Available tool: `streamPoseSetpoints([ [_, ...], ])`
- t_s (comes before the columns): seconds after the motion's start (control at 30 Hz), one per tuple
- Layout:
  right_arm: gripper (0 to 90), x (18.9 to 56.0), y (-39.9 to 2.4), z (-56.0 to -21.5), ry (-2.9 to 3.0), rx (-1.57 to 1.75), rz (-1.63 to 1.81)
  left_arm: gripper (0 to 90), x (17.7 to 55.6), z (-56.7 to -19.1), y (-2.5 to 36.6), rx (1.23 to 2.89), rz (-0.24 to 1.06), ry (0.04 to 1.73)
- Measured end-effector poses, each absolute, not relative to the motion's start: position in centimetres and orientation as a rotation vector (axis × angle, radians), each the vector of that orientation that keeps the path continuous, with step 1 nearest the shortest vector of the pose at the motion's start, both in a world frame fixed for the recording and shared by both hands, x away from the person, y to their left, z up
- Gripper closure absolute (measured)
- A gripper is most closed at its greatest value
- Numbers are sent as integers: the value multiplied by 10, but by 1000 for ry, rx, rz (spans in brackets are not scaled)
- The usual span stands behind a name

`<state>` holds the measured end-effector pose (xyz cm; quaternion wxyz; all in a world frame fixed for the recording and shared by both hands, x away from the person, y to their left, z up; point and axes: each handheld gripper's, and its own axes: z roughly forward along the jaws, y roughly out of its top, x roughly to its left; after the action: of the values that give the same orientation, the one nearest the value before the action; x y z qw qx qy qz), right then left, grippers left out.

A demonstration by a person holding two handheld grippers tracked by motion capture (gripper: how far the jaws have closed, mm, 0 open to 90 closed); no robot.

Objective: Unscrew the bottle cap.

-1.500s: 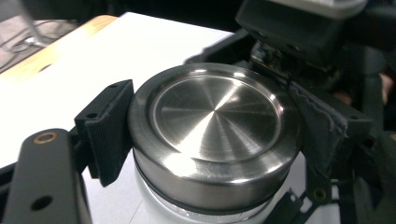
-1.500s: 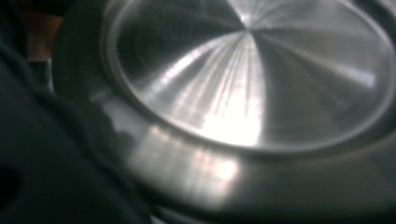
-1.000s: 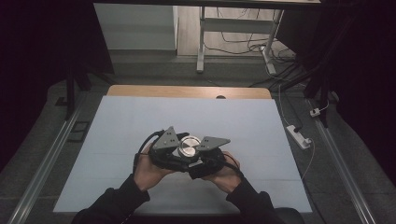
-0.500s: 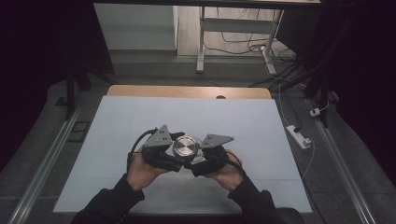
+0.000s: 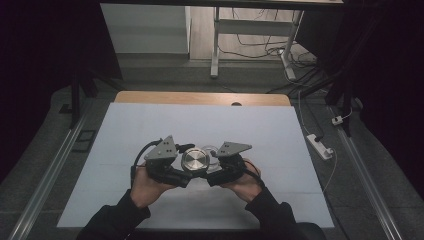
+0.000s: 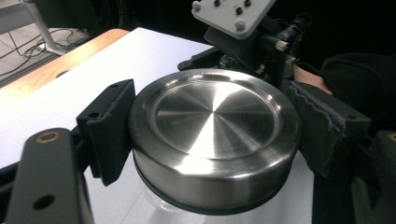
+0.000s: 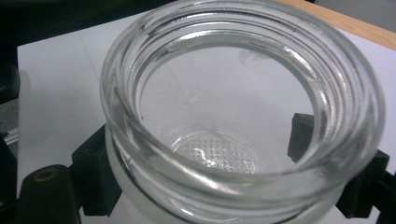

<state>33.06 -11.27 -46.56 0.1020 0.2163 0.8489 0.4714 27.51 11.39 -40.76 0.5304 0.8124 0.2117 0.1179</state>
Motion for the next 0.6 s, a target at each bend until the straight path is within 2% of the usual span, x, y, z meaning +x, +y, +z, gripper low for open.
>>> streamPoseSetpoints([
  [0.6,149,342,-115,-466,2495,652,1382,206,261,-422,120,1947,230,474],
])
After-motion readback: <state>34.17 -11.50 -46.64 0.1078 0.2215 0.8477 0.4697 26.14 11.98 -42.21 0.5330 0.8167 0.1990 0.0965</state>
